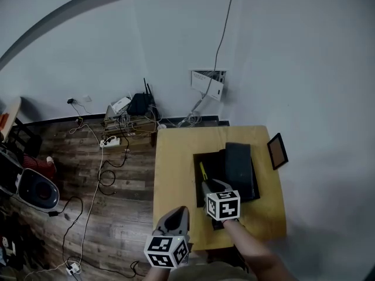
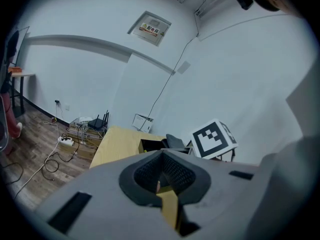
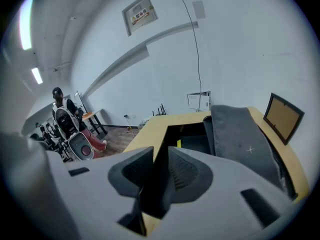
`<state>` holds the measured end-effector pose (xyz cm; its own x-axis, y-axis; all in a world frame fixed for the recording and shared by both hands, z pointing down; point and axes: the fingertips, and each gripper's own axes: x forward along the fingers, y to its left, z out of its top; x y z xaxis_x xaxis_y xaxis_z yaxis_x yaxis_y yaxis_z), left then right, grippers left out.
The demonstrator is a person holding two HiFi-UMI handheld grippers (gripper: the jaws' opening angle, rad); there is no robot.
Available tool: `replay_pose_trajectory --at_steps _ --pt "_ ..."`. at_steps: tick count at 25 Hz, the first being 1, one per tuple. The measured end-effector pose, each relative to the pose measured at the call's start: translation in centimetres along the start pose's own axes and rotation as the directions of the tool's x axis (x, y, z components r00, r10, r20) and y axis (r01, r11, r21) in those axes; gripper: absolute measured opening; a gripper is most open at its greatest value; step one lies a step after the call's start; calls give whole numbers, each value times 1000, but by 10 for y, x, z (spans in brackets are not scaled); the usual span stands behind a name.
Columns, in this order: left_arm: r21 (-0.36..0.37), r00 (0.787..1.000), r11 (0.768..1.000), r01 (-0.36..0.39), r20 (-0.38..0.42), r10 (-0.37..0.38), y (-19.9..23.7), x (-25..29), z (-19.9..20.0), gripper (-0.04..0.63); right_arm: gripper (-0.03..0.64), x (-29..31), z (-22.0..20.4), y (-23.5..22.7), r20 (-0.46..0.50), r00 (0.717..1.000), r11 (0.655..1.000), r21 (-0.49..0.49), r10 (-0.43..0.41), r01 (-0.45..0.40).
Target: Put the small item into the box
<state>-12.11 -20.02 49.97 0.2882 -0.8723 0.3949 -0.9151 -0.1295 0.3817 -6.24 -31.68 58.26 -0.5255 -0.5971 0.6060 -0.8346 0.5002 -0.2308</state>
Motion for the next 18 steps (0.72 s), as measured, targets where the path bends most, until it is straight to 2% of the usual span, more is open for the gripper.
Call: replay_pose_trajectory --at_steps 10,18 --pt "0 998 999 -38 55 38 -45 -49 -28 3 54 -107 -12 23 144 987 996 -58 71 -63" --pt "11 994 998 -60 90 59 -81 -89 -50 3 23 -191 -36 28 234 968 994 -75 94 -79"
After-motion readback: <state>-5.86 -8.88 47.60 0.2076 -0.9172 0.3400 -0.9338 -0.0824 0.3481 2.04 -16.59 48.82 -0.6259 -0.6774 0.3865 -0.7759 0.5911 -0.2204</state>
